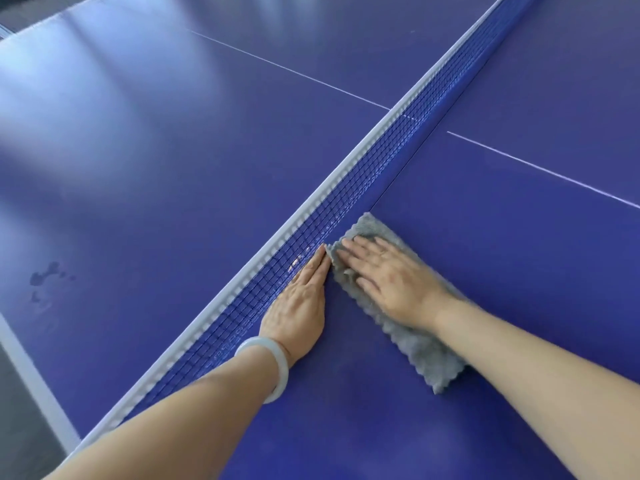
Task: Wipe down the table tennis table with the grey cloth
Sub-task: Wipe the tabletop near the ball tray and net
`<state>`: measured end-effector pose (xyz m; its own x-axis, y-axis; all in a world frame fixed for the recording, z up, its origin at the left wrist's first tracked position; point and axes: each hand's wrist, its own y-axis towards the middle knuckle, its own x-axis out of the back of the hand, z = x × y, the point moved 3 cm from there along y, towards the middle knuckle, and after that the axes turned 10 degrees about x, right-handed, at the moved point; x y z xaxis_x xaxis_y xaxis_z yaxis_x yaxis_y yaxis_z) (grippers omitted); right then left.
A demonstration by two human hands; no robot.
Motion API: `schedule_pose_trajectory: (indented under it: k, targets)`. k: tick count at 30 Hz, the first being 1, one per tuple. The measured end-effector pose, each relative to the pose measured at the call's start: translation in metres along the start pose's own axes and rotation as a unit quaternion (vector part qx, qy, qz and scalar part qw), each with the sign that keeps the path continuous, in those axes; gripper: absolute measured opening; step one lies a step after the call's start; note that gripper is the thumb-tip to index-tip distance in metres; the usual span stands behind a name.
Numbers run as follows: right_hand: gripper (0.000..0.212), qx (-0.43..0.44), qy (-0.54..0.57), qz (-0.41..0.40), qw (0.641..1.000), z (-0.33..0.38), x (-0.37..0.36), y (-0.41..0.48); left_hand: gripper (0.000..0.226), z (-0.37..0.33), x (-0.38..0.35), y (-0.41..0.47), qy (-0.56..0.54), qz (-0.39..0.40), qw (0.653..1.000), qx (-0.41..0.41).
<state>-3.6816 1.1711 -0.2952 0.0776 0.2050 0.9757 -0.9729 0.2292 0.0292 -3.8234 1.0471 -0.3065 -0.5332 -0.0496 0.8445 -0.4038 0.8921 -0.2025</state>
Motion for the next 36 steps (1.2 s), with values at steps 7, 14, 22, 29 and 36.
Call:
schedule_pose_trajectory:
  k: [7, 14, 22, 29, 36]
  targets:
    - [0.060, -0.262, -0.024, -0.020, 0.965, -0.017, 0.004, 0.026, 0.057, 0.005, -0.002, 0.002, 0.001, -0.004, 1.000, 0.002]
    - [0.059, -0.129, -0.038, 0.012, 0.991, 0.011, -0.004, -0.019, 0.061, 0.006, 0.001, 0.002, -0.022, -0.009, 1.000, 0.003]
    - [0.062, -0.210, -0.044, -0.011, 0.977, 0.000, -0.007, -0.011, 0.059, 0.026, 0.015, -0.027, 0.044, 0.038, 0.995, -0.084]
    - [0.059, -0.197, -0.017, -0.020, 0.980, 0.084, -0.016, -0.011, 0.054, 0.069, 0.021, -0.084, 0.047, 0.026, 0.998, -0.044]
    - [0.059, -0.050, -0.027, 0.006, 0.998, 0.107, -0.027, -0.036, 0.052, 0.070, 0.023, -0.083, 0.020, 0.014, 0.999, -0.034]
